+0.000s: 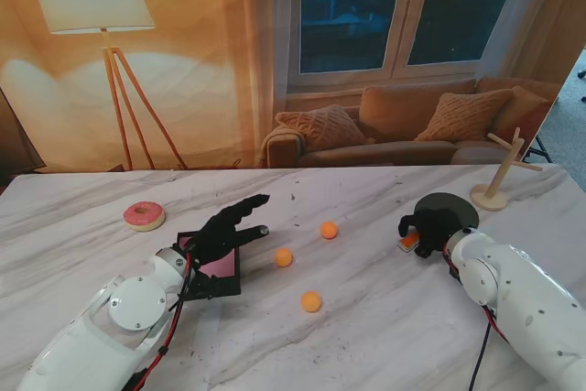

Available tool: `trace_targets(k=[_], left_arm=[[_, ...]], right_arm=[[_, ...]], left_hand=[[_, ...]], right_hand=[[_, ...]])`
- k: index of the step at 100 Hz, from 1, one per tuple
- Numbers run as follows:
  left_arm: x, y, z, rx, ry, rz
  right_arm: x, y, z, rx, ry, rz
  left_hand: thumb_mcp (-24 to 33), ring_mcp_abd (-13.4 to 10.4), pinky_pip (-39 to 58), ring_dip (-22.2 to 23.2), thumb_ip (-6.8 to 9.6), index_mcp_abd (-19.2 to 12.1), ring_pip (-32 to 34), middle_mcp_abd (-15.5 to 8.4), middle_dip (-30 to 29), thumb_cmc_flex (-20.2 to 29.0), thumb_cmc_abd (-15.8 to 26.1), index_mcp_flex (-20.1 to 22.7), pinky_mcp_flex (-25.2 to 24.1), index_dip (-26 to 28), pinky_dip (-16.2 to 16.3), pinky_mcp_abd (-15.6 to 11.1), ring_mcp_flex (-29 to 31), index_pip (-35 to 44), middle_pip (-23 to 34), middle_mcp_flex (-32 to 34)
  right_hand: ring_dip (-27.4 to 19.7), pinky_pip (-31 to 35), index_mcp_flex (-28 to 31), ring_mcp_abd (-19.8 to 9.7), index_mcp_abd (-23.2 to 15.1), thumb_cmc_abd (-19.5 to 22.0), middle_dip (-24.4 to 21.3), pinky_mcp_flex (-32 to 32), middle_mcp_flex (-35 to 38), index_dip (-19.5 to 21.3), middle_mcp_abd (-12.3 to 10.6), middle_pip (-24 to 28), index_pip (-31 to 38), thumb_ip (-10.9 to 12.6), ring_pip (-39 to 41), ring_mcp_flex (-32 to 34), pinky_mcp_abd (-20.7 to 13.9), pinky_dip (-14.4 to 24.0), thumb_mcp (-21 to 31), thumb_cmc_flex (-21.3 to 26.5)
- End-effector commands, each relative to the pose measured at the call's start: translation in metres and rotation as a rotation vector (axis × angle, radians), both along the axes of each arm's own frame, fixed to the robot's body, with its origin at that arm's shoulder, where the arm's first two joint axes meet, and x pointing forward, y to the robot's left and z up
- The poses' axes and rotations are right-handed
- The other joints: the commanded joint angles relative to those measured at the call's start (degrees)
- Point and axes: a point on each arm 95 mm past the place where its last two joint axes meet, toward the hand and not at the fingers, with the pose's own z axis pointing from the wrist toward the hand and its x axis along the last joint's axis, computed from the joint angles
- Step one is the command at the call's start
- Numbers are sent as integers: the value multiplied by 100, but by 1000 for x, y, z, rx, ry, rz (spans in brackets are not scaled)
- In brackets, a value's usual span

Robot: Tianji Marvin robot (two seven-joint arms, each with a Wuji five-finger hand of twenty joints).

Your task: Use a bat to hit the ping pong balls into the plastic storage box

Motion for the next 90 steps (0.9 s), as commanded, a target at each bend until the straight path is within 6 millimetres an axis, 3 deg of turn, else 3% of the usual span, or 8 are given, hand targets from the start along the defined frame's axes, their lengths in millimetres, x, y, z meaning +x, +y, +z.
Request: trace_targets(k=[1, 57, 90], left_arm=[[-1, -3, -1, -1, 10, -12], [-1, -3, -2, -1, 13, -15], [0, -3, -2, -2, 11, -17]], right_arm=[[1, -4, -3, -21, 11, -9], [5, -2, -18, -81, -28, -5], [8, -2, -25, -104, -45, -16]], left_hand=[[-198, -38, 6, 46, 66, -70, 14, -37, 87, -50, 34, 66, -19, -13, 133, -77, 78, -35, -33, 54], [-224, -42, 1, 45, 66, -71, 12, -35, 84, -49, 49, 75, -27, -14, 132, -81, 80, -33, -41, 55], [-245, -43, -3, 42, 66, -76, 8, -35, 84, -51, 69, 84, -32, -15, 130, -75, 78, -32, -44, 61]], right_hand=[[133, 232, -64, -61, 145, -285, 113, 62, 135, 13, 27, 135, 95, 216, 224, 236, -16, -93, 408, -119], [-83, 620, 256, -91, 547, -467, 159, 401, 527, 1439, 21, 426, 1467, 194, 477, 658, 24, -372, 535, -47], [-182, 798, 414, -64, 715, -385, 128, 562, 700, 1734, 78, 549, 1824, 192, 585, 849, 47, -455, 549, -67]])
